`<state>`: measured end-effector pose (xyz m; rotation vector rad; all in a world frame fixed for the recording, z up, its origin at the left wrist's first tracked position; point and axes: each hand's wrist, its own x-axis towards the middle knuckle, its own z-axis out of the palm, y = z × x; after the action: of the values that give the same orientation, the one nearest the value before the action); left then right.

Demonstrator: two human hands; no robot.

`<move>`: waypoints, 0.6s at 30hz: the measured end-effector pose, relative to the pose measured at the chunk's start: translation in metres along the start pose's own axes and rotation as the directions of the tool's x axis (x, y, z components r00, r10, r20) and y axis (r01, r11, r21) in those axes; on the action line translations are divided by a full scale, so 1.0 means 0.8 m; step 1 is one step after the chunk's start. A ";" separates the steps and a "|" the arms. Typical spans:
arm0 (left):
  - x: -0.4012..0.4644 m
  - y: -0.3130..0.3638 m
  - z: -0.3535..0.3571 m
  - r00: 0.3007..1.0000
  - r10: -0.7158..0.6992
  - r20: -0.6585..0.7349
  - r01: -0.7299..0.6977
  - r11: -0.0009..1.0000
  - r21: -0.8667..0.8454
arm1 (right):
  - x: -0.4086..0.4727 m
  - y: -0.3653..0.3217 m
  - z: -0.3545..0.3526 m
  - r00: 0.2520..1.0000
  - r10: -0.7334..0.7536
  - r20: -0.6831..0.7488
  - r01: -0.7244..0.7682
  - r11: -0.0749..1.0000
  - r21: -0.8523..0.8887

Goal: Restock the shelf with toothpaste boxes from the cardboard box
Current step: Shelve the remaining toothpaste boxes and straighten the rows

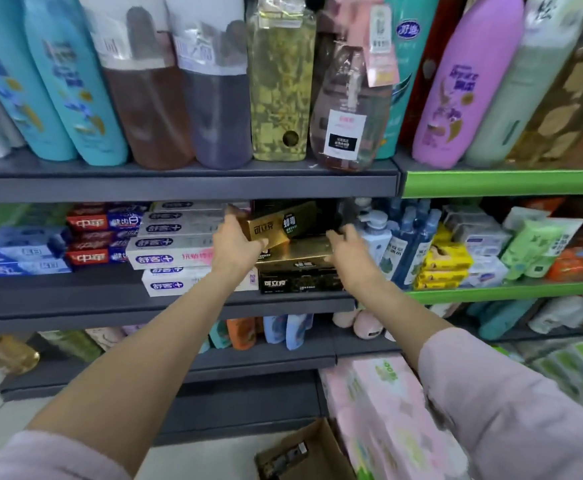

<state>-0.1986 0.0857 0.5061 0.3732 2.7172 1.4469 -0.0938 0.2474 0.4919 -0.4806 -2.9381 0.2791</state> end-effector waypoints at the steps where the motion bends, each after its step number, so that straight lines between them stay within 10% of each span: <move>1: 0.011 -0.002 0.002 1.000 -0.022 0.010 0.021 1.000 0.004 | 0.011 -0.003 -0.002 0.998 0.025 0.060 -0.022 0.999 -0.047; 18: 0.060 -0.031 0.015 0.989 0.067 0.132 -0.059 0.996 -0.070 | 0.056 -0.002 0.025 0.994 0.036 0.107 -0.002 0.954 -0.299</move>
<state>-0.2482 0.0935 0.4829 0.5370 2.5682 1.4646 -0.1397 0.2573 0.4784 -0.5479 -3.1006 -0.1453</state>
